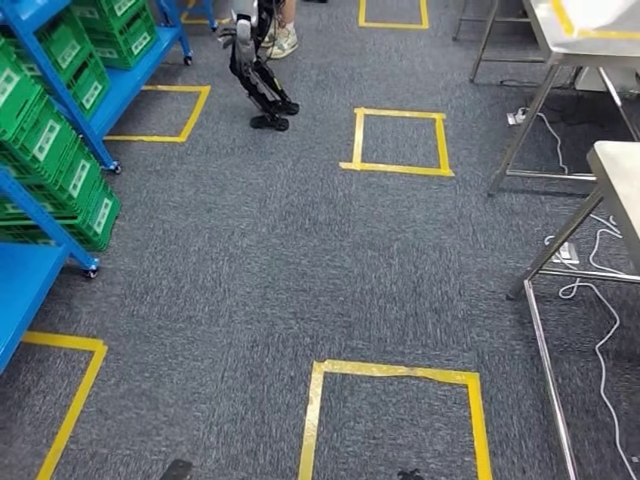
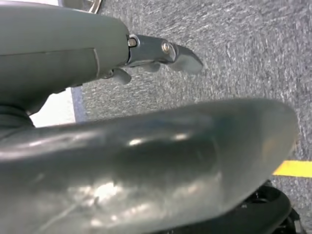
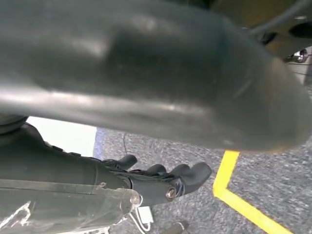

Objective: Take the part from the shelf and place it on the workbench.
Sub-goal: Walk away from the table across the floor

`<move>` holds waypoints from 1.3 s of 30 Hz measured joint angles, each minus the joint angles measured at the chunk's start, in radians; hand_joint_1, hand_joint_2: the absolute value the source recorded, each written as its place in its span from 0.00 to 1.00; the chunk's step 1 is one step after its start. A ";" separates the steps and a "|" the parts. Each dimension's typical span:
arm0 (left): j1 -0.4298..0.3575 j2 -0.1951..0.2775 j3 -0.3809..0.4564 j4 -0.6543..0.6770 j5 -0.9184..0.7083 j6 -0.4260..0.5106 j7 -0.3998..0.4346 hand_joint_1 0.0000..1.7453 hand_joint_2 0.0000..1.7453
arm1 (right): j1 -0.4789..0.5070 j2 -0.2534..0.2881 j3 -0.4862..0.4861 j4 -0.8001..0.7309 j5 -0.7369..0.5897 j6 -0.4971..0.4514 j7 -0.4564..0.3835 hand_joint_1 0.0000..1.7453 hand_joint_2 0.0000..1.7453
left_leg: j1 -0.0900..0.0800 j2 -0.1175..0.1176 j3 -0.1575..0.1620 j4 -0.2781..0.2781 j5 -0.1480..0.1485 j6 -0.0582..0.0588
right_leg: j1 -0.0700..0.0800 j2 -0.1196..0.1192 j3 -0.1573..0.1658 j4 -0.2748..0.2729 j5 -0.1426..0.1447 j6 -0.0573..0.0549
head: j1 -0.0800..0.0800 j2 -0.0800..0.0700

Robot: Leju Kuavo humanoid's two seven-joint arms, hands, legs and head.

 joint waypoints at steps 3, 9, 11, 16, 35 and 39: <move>0.002 -0.002 0.006 0.000 0.000 -0.001 0.000 0.00 0.00 | 0.002 -0.001 0.000 0.000 0.000 0.000 0.003 0.00 0.00 | 0.004 -0.023 -0.001 0.005 -0.002 -0.009 | -0.005 0.002 0.011 -0.017 0.030 0.012 | 0.001 0.000; 0.001 -0.001 0.009 0.000 -0.001 0.000 0.000 0.00 0.00 | 0.004 -0.003 0.000 0.000 0.000 0.003 0.007 0.00 0.00 | 0.007 -0.075 -0.028 0.036 -0.004 -0.044 | -0.011 0.053 0.103 -0.180 0.090 -0.020 | 0.000 0.000; 0.004 -0.002 0.010 0.000 -0.001 0.000 0.000 0.00 0.00 | 0.004 -0.004 0.000 -0.001 0.001 0.003 0.008 0.00 0.00 | 0.007 -0.051 -0.038 0.049 -0.010 -0.045 | -0.006 0.030 0.103 -0.178 0.092 -0.036 | -0.004 0.000; -0.001 -0.005 0.010 0.000 -0.002 0.000 -0.001 0.00 0.00 | 0.007 -0.004 0.000 -0.001 0.001 0.003 0.008 0.00 0.00 | -0.007 0.037 -0.168 0.321 -0.138 -0.032 | 0.010 -0.047 0.101 -0.180 0.090 -0.058 | -0.014 0.000; -0.005 -0.006 0.012 0.000 -0.011 0.002 -0.001 0.00 0.00 | 0.004 -0.005 0.000 -0.001 0.002 0.006 0.007 0.00 0.00 | -0.025 -0.031 -0.030 0.070 -0.032 0.020 | 0.021 0.013 0.025 -0.049 0.062 -0.027 | -0.003 0.000; -0.005 -0.005 0.012 0.000 -0.013 0.005 -0.001 0.00 0.00 | 0.001 -0.005 0.000 -0.001 0.001 0.007 0.007 0.00 0.00 | -0.023 -0.077 -0.038 0.069 -0.025 -0.002 | 0.014 0.068 0.084 -0.183 0.106 -0.033 | -0.003 0.000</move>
